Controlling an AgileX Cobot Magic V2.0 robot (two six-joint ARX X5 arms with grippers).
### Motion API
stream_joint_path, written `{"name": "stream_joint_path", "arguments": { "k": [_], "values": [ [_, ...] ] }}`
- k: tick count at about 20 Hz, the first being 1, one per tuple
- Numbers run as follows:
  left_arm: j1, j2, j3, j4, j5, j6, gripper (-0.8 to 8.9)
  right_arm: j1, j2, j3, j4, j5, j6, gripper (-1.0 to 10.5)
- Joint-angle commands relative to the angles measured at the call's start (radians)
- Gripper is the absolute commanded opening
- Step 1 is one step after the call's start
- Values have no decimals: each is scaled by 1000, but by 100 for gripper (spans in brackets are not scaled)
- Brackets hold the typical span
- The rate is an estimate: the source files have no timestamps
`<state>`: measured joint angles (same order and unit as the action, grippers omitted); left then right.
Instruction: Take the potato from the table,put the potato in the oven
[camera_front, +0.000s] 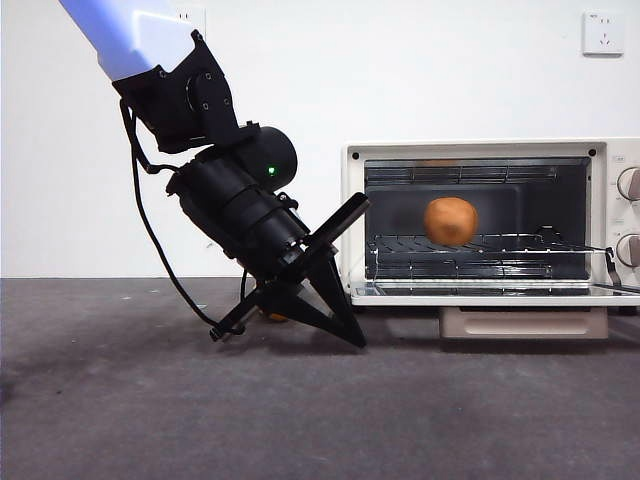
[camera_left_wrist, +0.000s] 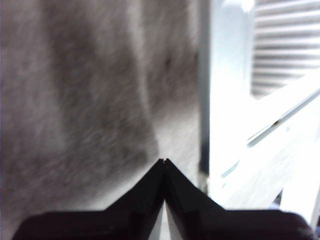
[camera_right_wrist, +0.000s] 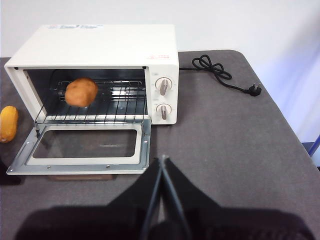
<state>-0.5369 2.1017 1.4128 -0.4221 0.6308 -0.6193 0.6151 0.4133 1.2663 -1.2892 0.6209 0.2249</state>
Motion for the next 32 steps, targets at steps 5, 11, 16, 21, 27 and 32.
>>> {"name": "stream_joint_path", "arguments": {
  "k": [5, 11, 16, 21, 27, 32],
  "values": [
    [3, 22, -6, 51, 42, -55, -7, 2, -6, 1, 2, 0, 11, -8],
    [2, 22, -5, 57, 59, -55, -6, 2, -6, 1, 2, 0, 13, -8],
    [3, 21, -5, 77, 113, -55, -7, 2, -6, 1, 2, 0, 19, -8],
    [4, 21, -5, 95, 156, -55, -6, 2, -6, 0, 2, 0, 31, -8],
    [9, 18, -5, 110, 174, -59, -7, 2, -6, 0, 1, -8, 45, -8],
    [25, 14, -5, 116, 197, -63, -7, 2, -6, 0, 1, -19, 46, -8]
  ]
}}
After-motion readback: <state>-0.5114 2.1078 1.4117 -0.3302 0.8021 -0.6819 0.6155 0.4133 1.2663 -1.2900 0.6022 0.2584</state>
